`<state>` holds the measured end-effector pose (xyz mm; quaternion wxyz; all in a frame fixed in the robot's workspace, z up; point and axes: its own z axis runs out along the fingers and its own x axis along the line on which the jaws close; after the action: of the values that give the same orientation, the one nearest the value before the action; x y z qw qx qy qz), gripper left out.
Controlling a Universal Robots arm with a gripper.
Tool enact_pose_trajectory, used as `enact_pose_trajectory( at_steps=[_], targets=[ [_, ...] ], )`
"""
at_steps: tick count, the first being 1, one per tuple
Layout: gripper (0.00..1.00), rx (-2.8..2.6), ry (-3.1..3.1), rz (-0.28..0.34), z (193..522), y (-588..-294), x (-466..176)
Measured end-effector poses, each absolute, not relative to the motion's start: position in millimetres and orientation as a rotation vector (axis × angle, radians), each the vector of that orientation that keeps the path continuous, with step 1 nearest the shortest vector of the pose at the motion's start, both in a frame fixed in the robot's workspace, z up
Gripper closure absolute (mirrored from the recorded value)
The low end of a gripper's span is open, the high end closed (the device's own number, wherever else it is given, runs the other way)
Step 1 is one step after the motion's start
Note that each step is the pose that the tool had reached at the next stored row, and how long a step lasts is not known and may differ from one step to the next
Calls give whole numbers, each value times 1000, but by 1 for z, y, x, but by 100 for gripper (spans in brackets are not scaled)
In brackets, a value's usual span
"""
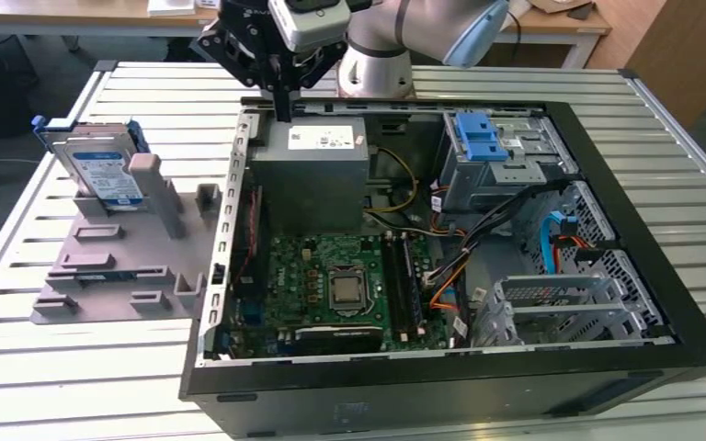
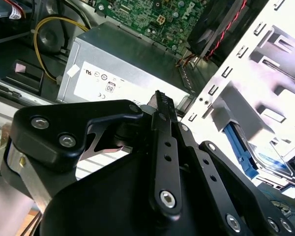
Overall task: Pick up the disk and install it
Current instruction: 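Reach for the disk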
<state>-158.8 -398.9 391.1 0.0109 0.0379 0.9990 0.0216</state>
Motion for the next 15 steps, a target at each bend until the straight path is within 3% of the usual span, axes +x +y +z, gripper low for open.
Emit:
enact_pose_trajectory(
  at_steps=[15],
  targets=[
    [89, 118, 3118, 68, 390, -399, -164]
  ],
)
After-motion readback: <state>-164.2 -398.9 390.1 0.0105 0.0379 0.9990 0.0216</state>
